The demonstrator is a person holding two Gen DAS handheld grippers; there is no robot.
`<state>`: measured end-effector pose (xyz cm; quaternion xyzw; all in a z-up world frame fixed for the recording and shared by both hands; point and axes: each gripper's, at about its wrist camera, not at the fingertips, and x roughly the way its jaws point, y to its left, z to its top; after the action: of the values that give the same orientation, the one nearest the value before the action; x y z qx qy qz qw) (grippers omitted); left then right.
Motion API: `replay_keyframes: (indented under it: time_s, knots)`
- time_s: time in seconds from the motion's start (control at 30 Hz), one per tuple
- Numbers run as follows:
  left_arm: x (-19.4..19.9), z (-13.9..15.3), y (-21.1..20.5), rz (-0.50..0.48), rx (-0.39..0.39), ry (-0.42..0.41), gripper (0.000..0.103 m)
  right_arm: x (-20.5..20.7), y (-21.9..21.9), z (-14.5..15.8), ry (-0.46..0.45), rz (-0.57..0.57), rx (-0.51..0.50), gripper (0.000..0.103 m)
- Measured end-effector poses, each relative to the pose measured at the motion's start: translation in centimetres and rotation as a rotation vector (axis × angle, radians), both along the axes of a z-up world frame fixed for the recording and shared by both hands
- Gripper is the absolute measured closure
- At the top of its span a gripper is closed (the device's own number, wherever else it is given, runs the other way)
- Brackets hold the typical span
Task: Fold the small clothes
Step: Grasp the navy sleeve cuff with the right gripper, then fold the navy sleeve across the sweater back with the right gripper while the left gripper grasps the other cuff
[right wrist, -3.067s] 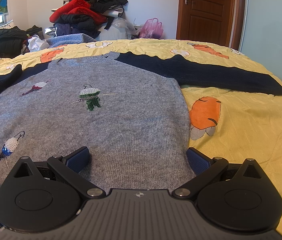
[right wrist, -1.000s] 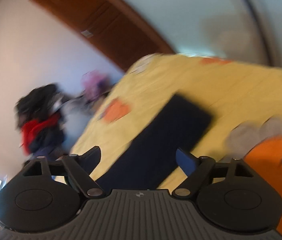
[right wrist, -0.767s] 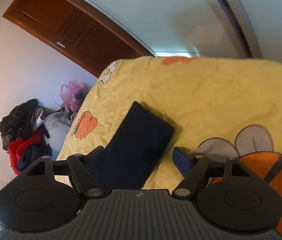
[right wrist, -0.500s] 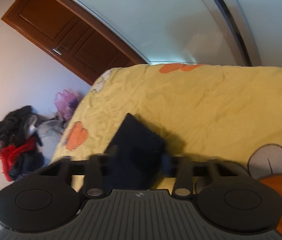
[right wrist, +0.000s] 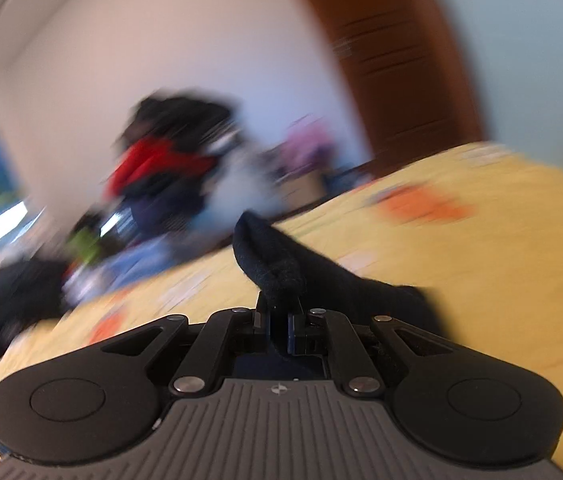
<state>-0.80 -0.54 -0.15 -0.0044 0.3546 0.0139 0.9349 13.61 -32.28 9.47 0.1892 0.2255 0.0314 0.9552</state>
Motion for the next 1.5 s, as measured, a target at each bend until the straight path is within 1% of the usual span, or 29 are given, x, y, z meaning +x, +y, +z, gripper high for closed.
replay_keyframes:
  time_s: [0.07, 0.13, 0.17, 0.23, 0.27, 0.3, 0.37, 0.43, 0.47, 0.5, 0.53, 0.6, 0.67, 0.7, 0.73, 0.77, 0.8, 0.87, 0.97, 1.03, 1.07, 1.1, 1.13, 1.17, 1.2, 1.23, 1.27, 1.37, 1.5]
  knots:
    - [0.1, 0.0, 0.1, -0.004, -0.002, 0.000, 0.000, 1.3, 4.2, -1.7, 0.056, 0.059, -0.022, 0.087]
    - [0.1, 0.0, 0.1, -0.007, -0.003, 0.000, 0.000, 2.1, 7.3, -3.3, 0.101, 0.093, -0.033, 0.086]
    - [0.2, 0.0, 0.1, -0.008, -0.004, 0.000, 0.000, 2.1, 8.9, -3.9, 0.118, 0.100, -0.065, 0.085]
    - [0.2, 0.0, 0.2, -0.012, -0.004, 0.000, 0.000, 1.7, 11.1, -4.9, 0.167, 0.102, -0.117, 0.077]
    - [0.1, 0.0, 0.3, -0.015, -0.004, 0.001, 0.000, 1.4, 11.1, -5.3, 0.182, 0.099, -0.110, 0.068]
    - [0.1, 0.0, 0.4, -0.022, -0.004, 0.002, 0.000, 0.5, 10.8, -5.4, 0.174, 0.104, -0.082, 0.065]
    - [0.3, 0.1, 0.4, -0.048, 0.008, 0.011, 0.000, -0.9, 9.5, -5.2, 0.136, 0.105, -0.006, 0.055]
    - [1.3, 0.8, 0.4, -0.078, 0.022, 0.051, 0.000, -3.0, 7.7, -4.9, 0.116, 0.099, 0.032, 0.049]
    - [2.1, 1.5, 0.6, -0.080, -0.003, 0.069, 0.000, -4.0, 7.0, -4.9, 0.108, 0.098, 0.030, 0.049]
    - [3.0, 2.4, 0.8, -0.077, -0.056, 0.067, 0.000, -4.8, 6.3, -5.0, 0.103, 0.096, 0.026, 0.049]
    - [3.9, 3.4, 1.1, -0.075, -0.129, 0.058, 0.000, -5.5, 5.7, -5.5, 0.105, 0.097, 0.027, 0.049]
    - [6.5, 5.0, 1.5, -0.116, -0.315, 0.054, 0.000, -6.1, 4.7, -6.4, 0.125, 0.096, 0.045, 0.049]
    - [10.3, 5.4, 1.2, -0.210, -0.526, 0.114, 0.000, -6.3, 3.9, -7.5, 0.153, 0.096, 0.085, 0.050]
    - [12.2, 5.1, 0.9, -0.237, -0.617, 0.161, 0.000, -6.6, 3.6, -7.8, 0.130, 0.097, 0.104, 0.050]
    - [14.0, 4.7, 0.4, -0.254, -0.684, 0.200, 0.000, -6.7, 3.4, -8.0, 0.125, 0.096, 0.123, 0.050]
    - [15.6, 4.2, -0.3, -0.267, -0.730, 0.228, 0.000, -6.8, 3.2, -8.1, 0.121, 0.094, 0.142, 0.049]
    - [16.9, 3.8, -1.1, -0.270, -0.749, 0.244, 0.000, -6.7, 3.1, -8.2, 0.116, 0.096, 0.159, 0.048]
    - [19.1, 2.8, -3.0, -0.264, -0.753, 0.280, 0.000, -6.8, 2.8, -8.5, 0.104, 0.108, 0.192, 0.044]
    - [21.5, 1.7, -5.5, -0.273, -0.755, 0.325, 0.000, -6.9, 2.5, -8.6, 0.095, 0.122, 0.218, 0.040]
    - [22.6, 1.2, -6.9, -0.259, -0.720, 0.335, 0.008, -6.9, 2.6, -8.5, 0.090, 0.132, 0.221, 0.037]
    - [23.0, 1.0, -7.4, -0.255, -0.702, 0.330, 0.019, -6.9, 2.6, -8.5, 0.088, 0.136, 0.224, 0.036]
    - [23.3, 1.0, -7.9, -0.255, -0.686, 0.325, 0.038, -6.9, 2.6, -8.5, 0.085, 0.139, 0.229, 0.035]
    - [23.6, 1.0, -8.3, -0.259, -0.677, 0.336, 0.050, -7.0, 2.5, -8.6, 0.083, 0.140, 0.237, 0.035]
    - [23.9, 0.7, -8.6, -0.261, -0.665, 0.356, 0.067, -7.0, 2.4, -8.6, 0.082, 0.139, 0.248, 0.035]
    - [24.1, 0.6, -8.8, -0.257, -0.644, 0.368, 0.076, -7.0, 2.2, -8.6, 0.080, 0.139, 0.259, 0.034]
    - [24.2, 0.5, -8.7, -0.255, -0.626, 0.363, 0.081, -7.0, 2.1, -8.7, 0.079, 0.138, 0.269, 0.034]
    - [24.2, 0.5, -8.8, -0.256, -0.606, 0.354, 0.091, -7.0, 2.0, -8.7, 0.077, 0.138, 0.277, 0.034]
    - [23.8, 0.9, -9.1, -0.264, -0.546, 0.322, 0.095, -6.9, 2.0, -8.7, 0.074, 0.135, 0.282, 0.034]
    - [22.8, 3.5, -9.6, -0.306, -0.431, 0.215, 0.096, -7.0, 2.1, -8.7, 0.075, 0.134, 0.278, 0.035]
